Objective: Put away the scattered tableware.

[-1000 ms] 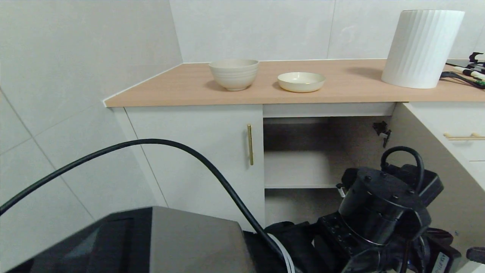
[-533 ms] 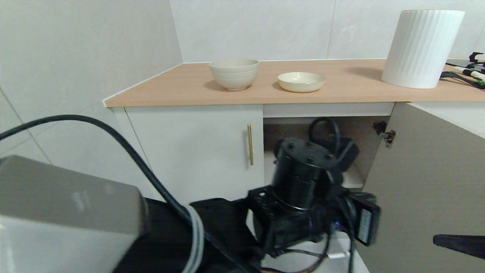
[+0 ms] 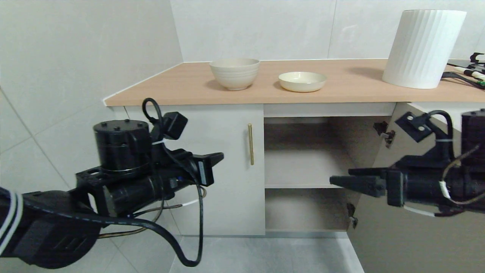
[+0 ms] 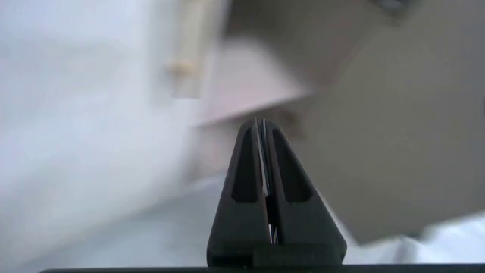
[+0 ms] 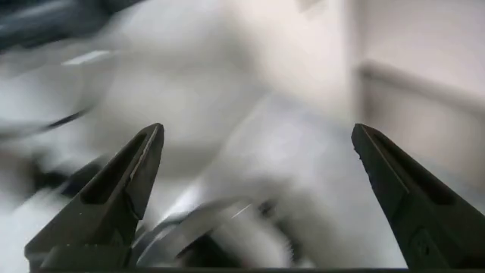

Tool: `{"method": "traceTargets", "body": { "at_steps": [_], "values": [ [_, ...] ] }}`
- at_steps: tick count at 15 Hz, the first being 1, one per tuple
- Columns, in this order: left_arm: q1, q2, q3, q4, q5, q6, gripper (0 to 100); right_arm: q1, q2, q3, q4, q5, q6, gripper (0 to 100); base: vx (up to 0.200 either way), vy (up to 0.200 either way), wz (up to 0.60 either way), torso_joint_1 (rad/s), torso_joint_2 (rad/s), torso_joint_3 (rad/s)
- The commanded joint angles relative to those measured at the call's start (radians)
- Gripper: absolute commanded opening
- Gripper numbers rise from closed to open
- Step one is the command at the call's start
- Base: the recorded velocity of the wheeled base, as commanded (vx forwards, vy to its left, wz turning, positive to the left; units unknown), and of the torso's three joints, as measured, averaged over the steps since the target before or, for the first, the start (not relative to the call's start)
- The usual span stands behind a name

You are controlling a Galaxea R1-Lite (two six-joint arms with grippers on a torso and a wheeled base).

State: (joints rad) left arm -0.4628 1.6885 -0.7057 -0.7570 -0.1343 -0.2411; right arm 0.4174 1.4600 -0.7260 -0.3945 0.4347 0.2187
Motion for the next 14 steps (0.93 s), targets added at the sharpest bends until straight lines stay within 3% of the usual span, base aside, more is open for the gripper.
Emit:
{"method": "traceTargets", "body": {
  "at_steps": [1, 3, 5, 12, 14],
  "values": [
    [0.098, -0.081, 0.026, -0.001, -0.001, 0.052, 0, 0.001, 0.203, -0.125, 0.014, -0.122, -0.022, 100, 0.0, 0.0, 0.0, 0.0, 0.0, 0.0],
    [0.107, -0.113, 0.029, 0.013, -0.001, 0.057, 0, 0.029, 0.238, -0.141, 0.031, -0.248, -0.021, 100, 0.0, 0.0, 0.0, 0.0, 0.0, 0.0],
    [0.125, -0.124, 0.029, 0.024, 0.004, 0.1, 0, 0.052, 0.226, -0.165, 0.062, -0.341, -0.015, 100, 0.0, 0.0, 0.0, 0.0, 0.0, 0.0],
    [0.13, -0.156, 0.026, 0.031, 0.007, 0.105, 0, 0.052, 0.054, -0.164, 0.137, -0.349, -0.016, 100, 0.0, 0.0, 0.0, 0.0, 0.0, 0.0],
    [0.13, -0.174, 0.02, 0.076, 0.007, 0.106, 0, 0.052, 0.026, -0.162, 0.138, -0.346, -0.016, 100, 0.1, 0.0, 0.0, 0.004, 0.0, 0.001]
  ]
}}
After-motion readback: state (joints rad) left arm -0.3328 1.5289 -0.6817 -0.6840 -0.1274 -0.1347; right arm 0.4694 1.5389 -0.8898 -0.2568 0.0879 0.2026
